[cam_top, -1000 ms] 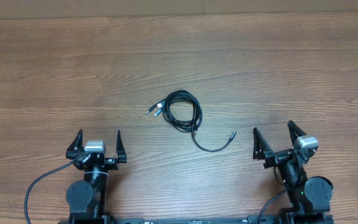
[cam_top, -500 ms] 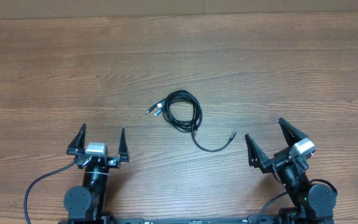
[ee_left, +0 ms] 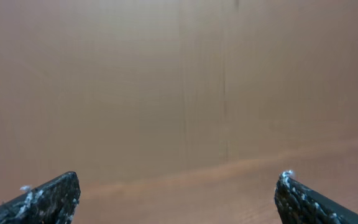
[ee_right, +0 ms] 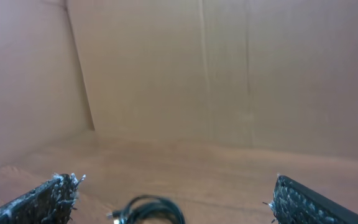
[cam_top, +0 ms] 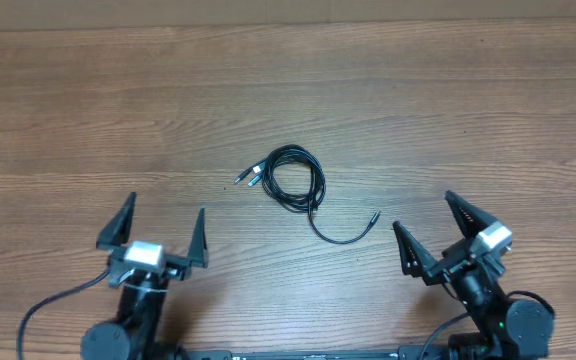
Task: Untangle cables
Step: 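Raise both arms and swing grippers inward toward the black cable bundle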
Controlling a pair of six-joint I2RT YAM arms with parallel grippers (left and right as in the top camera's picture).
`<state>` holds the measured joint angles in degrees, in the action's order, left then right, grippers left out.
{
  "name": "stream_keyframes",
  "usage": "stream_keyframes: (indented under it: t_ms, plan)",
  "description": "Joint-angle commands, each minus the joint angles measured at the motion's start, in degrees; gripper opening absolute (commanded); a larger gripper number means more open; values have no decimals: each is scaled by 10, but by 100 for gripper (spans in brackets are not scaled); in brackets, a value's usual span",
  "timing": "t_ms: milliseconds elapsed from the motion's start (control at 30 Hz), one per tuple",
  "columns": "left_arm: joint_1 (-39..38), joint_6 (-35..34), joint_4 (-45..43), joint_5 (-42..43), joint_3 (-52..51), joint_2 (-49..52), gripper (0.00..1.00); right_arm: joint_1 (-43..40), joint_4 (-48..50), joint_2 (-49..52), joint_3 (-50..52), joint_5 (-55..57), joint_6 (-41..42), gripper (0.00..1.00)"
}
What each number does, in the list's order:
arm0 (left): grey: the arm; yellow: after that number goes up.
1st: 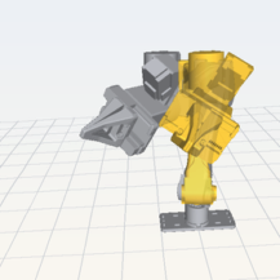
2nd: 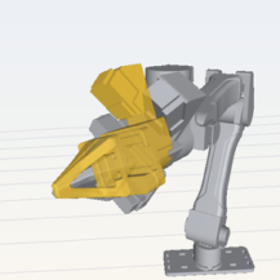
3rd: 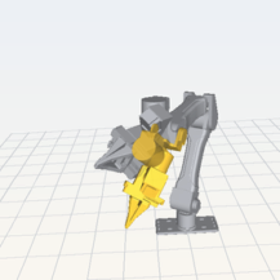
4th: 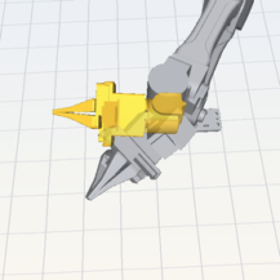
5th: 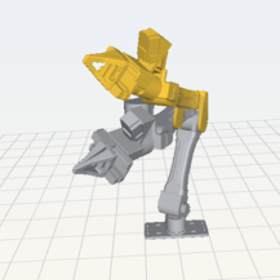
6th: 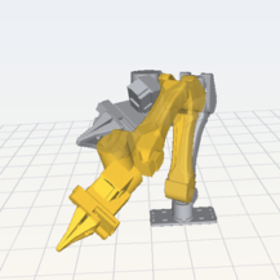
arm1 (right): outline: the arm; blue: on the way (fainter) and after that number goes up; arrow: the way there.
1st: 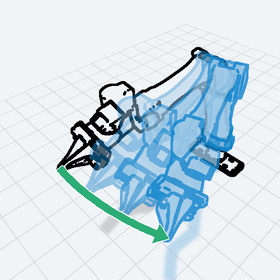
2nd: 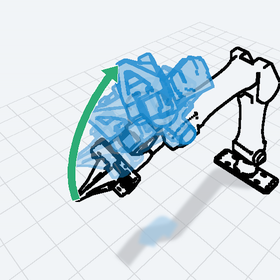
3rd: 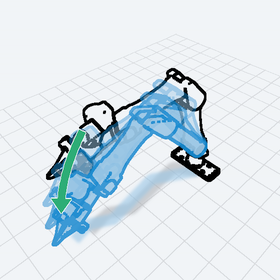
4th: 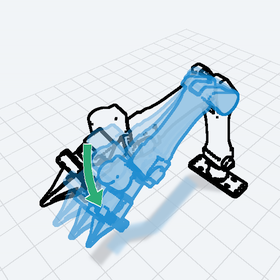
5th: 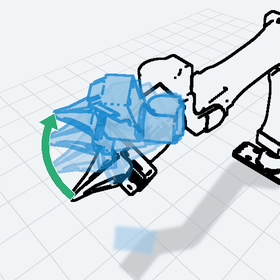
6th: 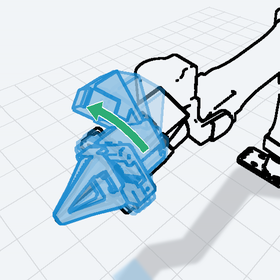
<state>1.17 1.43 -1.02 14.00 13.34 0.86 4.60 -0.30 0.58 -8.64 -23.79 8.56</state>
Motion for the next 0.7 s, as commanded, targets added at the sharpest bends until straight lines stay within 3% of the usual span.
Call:
stream_keyframes:
  t_ms: [0,400,667]
  plan:
    - [3,-6,21,7,74,7,100,3,-15,-4,-50,-3,4,100]
    - [3,-6,139,73,272,169,99,3,-110,47,-183,-3,3,100]
    - [3,-6,260,177,432,334,100,3,-213,178,-325,-42,3,100]
